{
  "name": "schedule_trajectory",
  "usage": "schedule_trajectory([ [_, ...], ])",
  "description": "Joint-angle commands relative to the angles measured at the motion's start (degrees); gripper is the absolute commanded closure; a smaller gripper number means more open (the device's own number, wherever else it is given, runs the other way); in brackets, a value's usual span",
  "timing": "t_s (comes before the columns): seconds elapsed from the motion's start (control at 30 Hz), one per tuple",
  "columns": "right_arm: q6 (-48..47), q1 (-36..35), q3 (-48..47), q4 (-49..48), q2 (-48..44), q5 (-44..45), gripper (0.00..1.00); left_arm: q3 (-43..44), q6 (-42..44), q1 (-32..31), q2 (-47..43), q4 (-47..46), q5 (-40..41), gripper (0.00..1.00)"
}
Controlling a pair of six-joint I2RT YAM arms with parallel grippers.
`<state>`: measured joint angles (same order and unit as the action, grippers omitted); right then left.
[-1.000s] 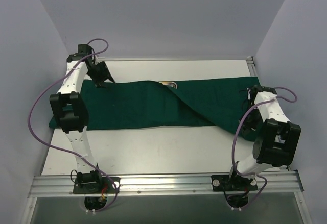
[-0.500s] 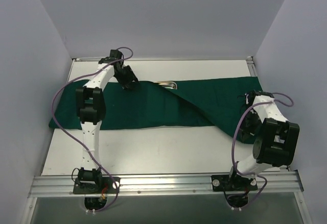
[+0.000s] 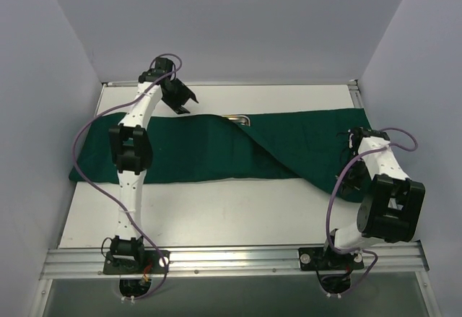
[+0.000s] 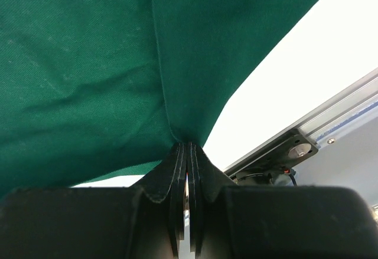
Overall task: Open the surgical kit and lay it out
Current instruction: Open the surgical kit at the center of the board.
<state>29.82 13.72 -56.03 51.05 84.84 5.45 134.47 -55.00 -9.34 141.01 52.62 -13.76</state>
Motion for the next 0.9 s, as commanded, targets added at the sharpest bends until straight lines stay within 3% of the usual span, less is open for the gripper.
schedule_trajectory([
  [0.0,-0.73,-0.62,-0.04,2.57,-0.9,0.0,1.0,7.96,-3.79,-0.24,3.82,6.87,1.89,0.4],
  [0.07,-0.91,-0.62,-0.39,2.65,-0.99,-0.18,1.0,11.58,-5.02,-0.5,6.72,12.84,2.59,0.4],
  [0.3,-1.08,-0.53,-0.83,2.57,-2.48,-0.36,1.0,17.13,-12.05,-0.59,10.77,19.53,0.84,0.4],
  [0.57,-0.91,-0.53,-0.66,2.48,-4.5,-0.09,1.0,19.5,-14.17,-0.68,13.14,19.98,-0.48,0.39],
  [0.73,-1.08,-0.53,-0.84,2.3,-4.59,-0.27,1.0,18.63,-13.73,-0.59,12.89,18.93,-1.27,0.5],
  [0.83,-1.17,-0.53,-0.83,2.04,-4.24,-0.53,1.0,17.66,-13.2,-0.33,12.01,16.2,-1.88,0.69],
  [0.87,-1.26,-0.62,-1.01,1.95,-4.24,-0.53,1.0,17.58,-12.68,-0.24,11.83,15.85,-1.97,0.81],
])
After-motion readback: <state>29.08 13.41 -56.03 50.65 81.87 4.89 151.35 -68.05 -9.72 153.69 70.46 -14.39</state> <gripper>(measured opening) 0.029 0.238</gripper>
